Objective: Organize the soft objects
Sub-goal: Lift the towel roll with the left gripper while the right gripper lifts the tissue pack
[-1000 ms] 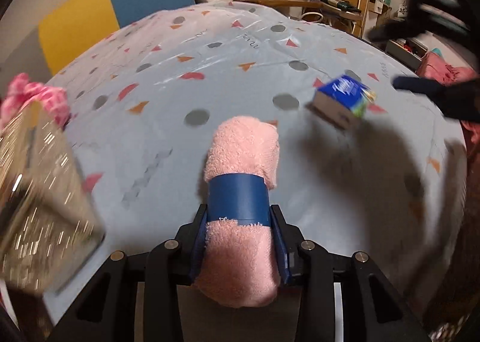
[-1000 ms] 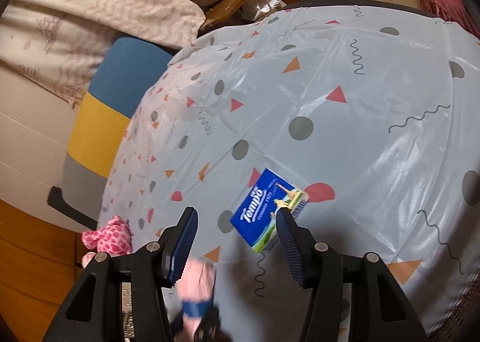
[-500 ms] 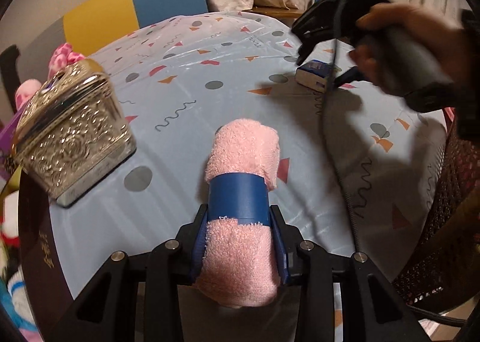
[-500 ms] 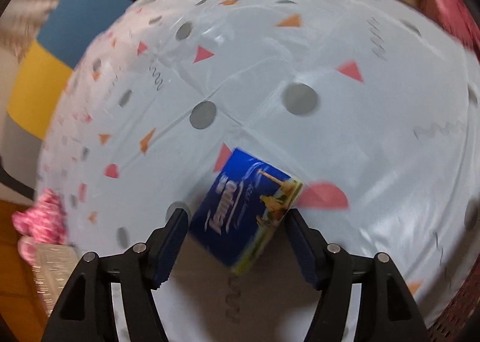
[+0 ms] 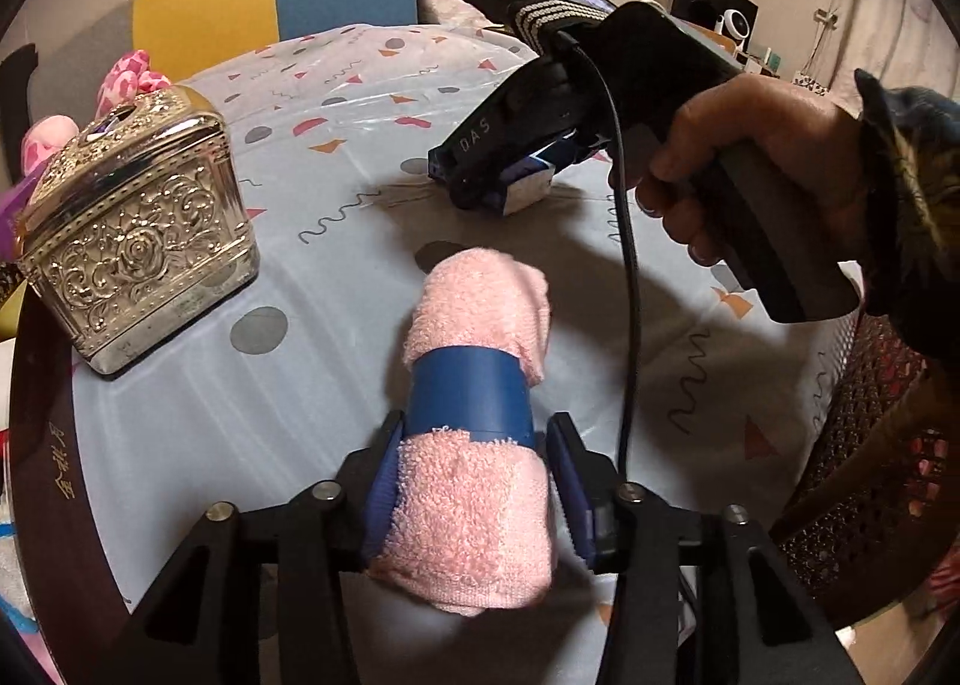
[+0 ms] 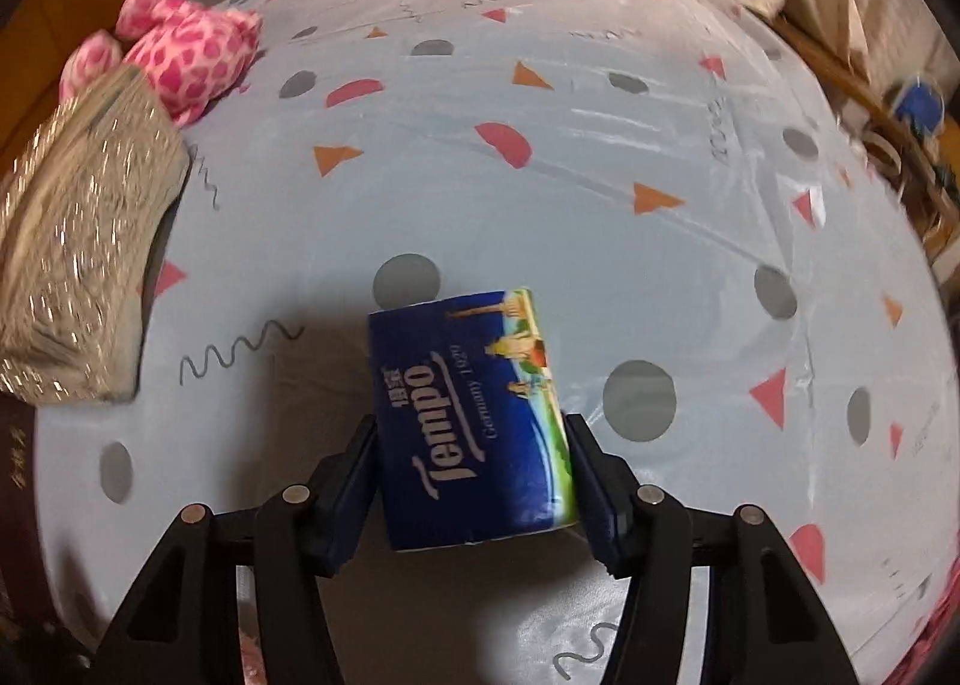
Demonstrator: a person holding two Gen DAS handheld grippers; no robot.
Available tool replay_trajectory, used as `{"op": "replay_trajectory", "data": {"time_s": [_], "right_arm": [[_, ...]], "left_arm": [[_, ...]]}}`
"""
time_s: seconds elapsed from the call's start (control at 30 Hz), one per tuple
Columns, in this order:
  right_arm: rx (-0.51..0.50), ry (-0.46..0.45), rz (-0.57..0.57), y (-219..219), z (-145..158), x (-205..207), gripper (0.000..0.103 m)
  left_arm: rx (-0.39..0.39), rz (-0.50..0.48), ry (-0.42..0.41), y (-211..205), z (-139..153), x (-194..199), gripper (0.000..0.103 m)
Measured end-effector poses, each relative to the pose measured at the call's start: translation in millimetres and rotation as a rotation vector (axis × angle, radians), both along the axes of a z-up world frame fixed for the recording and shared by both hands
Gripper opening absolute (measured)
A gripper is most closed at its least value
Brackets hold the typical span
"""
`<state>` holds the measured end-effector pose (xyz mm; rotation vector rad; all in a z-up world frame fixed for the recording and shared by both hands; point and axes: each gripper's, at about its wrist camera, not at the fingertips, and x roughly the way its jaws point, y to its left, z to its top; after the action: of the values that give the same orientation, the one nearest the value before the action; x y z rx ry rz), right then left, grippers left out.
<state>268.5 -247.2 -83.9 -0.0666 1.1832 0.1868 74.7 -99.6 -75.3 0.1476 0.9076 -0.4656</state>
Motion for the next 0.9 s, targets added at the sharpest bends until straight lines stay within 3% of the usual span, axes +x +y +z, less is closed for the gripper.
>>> {"op": "replay_trajectory", "data": {"time_s": [0.3, 0.5, 0.53, 0.6, 0.77, 0.9], "right_arm": [[-0.01, -0.006, 0.008, -0.5, 1.7, 0.9, 0.063], [-0.019, -0.01, 0.011, 2.1, 0.0, 6.3, 0.066], [-0.021, -0.014, 0.013, 3.0, -0.4, 5.9, 0.066], [-0.025, -0.017, 0.014, 3.2, -0.5, 5.6, 0.066], [-0.034, -0.003, 0.021, 4.5, -0.4, 4.3, 0.061], [-0.041, -0.014, 0.026, 5.9, -1.7, 4.0, 0.061]], "left_arm": [[0.011, -0.032, -0.009, -5.3, 7.7, 5.7, 0.055], [0.091, -0.044, -0.026, -19.9, 8.2, 17.4, 0.055], [0.115, -0.051, -0.024, -24.3, 5.0, 19.9, 0.054], [0.156, -0.052, -0.008, -30.5, -3.5, 26.0, 0.036], [0.136, -0.043, -0.018, -33.0, 2.8, 23.1, 0.034], [0.084, -0.021, -0.053, -21.2, 26.1, 5.4, 0.034]]}}
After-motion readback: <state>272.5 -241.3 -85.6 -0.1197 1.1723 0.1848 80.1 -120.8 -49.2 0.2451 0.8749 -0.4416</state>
